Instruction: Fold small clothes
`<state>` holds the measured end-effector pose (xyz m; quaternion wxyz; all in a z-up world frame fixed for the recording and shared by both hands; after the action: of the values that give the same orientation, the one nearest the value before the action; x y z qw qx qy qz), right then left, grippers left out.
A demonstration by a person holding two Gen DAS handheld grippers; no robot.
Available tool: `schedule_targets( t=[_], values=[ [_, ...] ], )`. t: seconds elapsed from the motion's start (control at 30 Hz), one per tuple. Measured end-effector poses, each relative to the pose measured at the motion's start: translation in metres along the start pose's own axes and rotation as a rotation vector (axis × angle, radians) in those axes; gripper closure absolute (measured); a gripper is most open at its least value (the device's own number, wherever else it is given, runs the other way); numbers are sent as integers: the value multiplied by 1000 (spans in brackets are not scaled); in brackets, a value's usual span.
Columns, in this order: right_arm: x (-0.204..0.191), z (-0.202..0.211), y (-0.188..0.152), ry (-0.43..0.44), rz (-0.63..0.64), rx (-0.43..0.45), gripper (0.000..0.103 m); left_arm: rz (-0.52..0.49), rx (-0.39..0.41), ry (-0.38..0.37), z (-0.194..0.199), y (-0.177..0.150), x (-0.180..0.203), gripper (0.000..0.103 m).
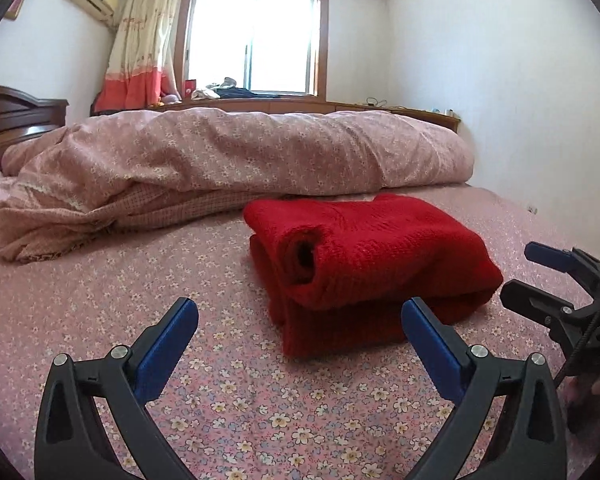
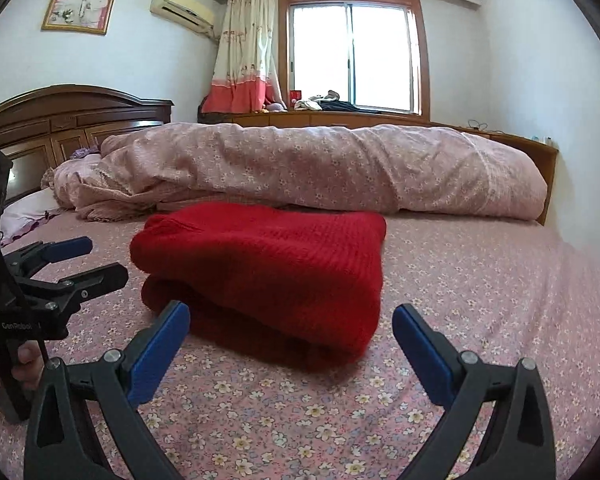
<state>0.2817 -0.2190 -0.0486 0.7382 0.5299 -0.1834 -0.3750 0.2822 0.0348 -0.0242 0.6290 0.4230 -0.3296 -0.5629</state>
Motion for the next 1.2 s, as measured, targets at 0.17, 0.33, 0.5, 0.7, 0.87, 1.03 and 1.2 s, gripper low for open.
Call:
schedule_targets(
  t=[0.17,0.33,0.5,0.7,0.87,1.03,1.2],
  values=[
    [-5,2,0,1,21,6,0,-9,4,12,2,-1,1,5],
    [-8,2,1,2,30,8,0,-15,5,17,3,-2,1,5],
    [-8,0,-1,3,21,-1,0,-12,-3,16,2,-2,1,5],
    [-7,-2,-1,5,18,-8,0,-13,-9,15,1,-3,1,5],
    [-7,-2,-1,5,18,-8,0,-13,-10,14,1,-3,0,5],
    [-7,-2,-1,4,19,-10,0,-14,-16,12,-2,-3,-1,5],
    [-7,-2,-1,5,17,-10,0,-16,-19,12,-3,-4,-1,5]
  ],
)
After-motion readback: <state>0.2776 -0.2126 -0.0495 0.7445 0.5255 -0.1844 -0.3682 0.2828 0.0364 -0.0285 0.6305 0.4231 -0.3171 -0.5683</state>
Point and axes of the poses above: each gripper's, at about its wrist camera, not at the fingertips, and z roughly against the way its jaws point, x to its right, y to its top, the point moved 3 cm from there along -z, roughly the way its jaws point, and after that the axes turned 14 degrees about y, right-handed, at the moved point
